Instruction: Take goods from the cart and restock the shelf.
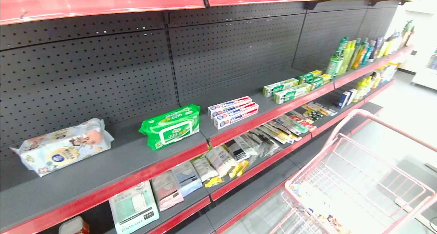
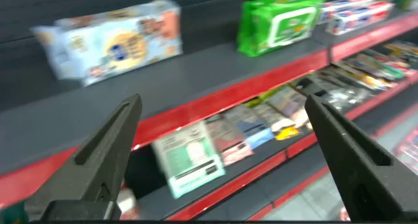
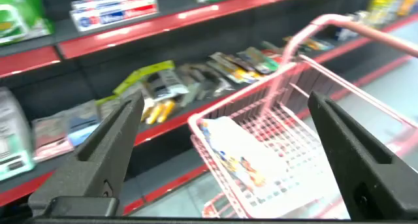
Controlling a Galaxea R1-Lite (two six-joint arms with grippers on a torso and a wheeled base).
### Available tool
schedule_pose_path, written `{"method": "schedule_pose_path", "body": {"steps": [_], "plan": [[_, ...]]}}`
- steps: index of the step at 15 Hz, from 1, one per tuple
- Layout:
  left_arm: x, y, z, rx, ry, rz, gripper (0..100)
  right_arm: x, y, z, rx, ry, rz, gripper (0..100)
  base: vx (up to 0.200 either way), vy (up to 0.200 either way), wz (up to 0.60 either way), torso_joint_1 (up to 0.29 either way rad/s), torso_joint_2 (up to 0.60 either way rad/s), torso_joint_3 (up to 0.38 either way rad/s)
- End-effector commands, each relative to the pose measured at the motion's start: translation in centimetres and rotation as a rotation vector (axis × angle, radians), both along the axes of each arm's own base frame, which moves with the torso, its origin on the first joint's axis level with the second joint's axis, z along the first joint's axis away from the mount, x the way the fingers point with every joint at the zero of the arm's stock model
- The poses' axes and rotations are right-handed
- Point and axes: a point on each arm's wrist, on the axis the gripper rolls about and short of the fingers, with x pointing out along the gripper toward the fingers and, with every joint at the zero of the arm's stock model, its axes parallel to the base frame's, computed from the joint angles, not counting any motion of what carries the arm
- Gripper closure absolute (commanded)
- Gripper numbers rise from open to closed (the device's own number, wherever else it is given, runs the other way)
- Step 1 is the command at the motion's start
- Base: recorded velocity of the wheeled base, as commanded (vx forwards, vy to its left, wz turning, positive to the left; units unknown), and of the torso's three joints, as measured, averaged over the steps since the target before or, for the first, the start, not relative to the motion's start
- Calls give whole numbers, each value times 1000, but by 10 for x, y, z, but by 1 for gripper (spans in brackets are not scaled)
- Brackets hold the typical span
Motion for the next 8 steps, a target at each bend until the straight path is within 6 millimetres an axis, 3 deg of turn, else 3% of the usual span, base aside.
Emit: {"method": "schedule_pose_path", "body": {"steps": [1,8], "plan": [[0,0,0,0,1,-1,0,0,0,0,-2,2,0,0,0,0,-600,2,-2,2],[0,0,0,0,1,1,0,0,0,0,-2,2,1,0,0,0,-600,1,0,1]]}}
